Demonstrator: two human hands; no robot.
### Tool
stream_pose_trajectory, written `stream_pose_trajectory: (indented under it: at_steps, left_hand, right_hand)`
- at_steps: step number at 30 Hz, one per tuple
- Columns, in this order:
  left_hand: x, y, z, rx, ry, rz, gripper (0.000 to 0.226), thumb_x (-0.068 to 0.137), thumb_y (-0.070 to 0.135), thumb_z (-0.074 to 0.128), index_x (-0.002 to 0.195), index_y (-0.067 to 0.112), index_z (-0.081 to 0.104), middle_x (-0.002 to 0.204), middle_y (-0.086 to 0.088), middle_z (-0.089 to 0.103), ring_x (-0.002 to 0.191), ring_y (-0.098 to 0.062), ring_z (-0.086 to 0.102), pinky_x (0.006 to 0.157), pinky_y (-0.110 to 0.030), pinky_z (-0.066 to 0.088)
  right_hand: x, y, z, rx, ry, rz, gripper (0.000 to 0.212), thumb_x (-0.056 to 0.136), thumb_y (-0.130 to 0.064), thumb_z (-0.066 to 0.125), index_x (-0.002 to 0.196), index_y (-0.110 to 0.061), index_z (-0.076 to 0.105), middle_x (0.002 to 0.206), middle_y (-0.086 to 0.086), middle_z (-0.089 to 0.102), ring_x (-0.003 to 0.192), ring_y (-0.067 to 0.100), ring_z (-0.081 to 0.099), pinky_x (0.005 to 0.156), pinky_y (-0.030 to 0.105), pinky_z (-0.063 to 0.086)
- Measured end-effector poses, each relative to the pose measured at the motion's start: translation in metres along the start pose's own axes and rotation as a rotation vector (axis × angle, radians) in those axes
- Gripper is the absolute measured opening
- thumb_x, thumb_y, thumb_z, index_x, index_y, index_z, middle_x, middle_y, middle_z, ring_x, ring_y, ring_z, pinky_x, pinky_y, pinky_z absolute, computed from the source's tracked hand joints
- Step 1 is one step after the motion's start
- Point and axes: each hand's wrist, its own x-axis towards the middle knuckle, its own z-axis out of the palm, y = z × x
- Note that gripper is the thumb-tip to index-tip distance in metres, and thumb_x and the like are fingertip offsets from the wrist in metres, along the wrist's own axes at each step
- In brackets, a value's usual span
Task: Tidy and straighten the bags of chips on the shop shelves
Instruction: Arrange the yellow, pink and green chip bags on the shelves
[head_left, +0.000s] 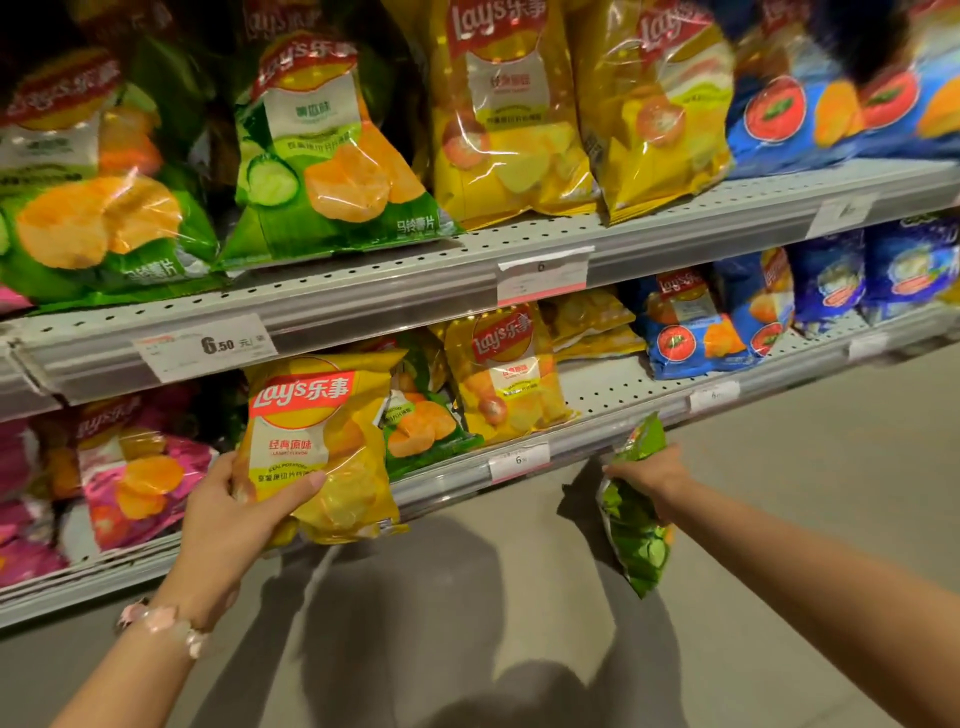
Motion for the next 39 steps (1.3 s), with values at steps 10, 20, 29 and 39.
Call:
stream_pose_trajectory:
  at_steps: [10, 20, 29, 39]
  left_hand:
    - [-0.005, -0.004, -0.017, -0.091, 0.065, -0.056, 0.057, 0.066, 0.013, 0.083, 0.118, 0.009, 0.059, 0.103, -0.004, 0.07, 0.091, -0.018, 0.067, 0.07, -0.026, 0.05]
    - [-0.017, 0.005, -0.052, -0.131, 0.186, -0.11, 0.055, 0.065, 0.019, 0.084, 0.112, 0.011, 0.057, 0.098, -0.001, 0.069, 0.088, -0.017, 0.067, 0.069, -0.03, 0.052]
    - [-0.032, 0.004, -0.11, -0.151, 0.31, -0.136, 0.043, 0.073, 0.016, 0.08, 0.112, 0.015, 0.063, 0.101, -0.003, 0.07, 0.092, -0.021, 0.066, 0.086, -0.041, 0.051]
    - [-0.034, -0.008, -0.153, -0.154, 0.393, -0.179, 0.047, 0.069, 0.02, 0.083, 0.109, 0.011, 0.058, 0.102, -0.004, 0.069, 0.093, -0.022, 0.065, 0.082, -0.042, 0.054]
  right_hand:
    - [-0.025, -0.014, -0.017, -0.053, -0.029, -0.226, 0.036, 0.074, -0.001, 0.064, 0.109, -0.003, 0.06, 0.093, 0.017, 0.064, 0.086, 0.033, 0.062, 0.079, 0.04, 0.054]
    - [-0.136, -0.081, -0.038, 0.081, -0.424, -0.423, 0.051, 0.07, 0.014, 0.057, 0.111, -0.018, 0.059, 0.085, 0.017, 0.065, 0.071, 0.026, 0.059, 0.061, 0.032, 0.048]
    - [-0.192, -0.1, -0.006, 0.09, -0.738, -0.831, 0.064, 0.073, 0.028, 0.054, 0.128, -0.005, 0.05, 0.101, 0.027, 0.065, 0.093, 0.039, 0.064, 0.075, 0.04, 0.049]
    - [-0.23, -0.111, 0.061, -0.145, -0.426, -1.789, 0.058, 0.073, 0.017, 0.054, 0.121, -0.014, 0.062, 0.125, -0.001, 0.063, 0.125, 0.015, 0.053, 0.103, 0.028, 0.044]
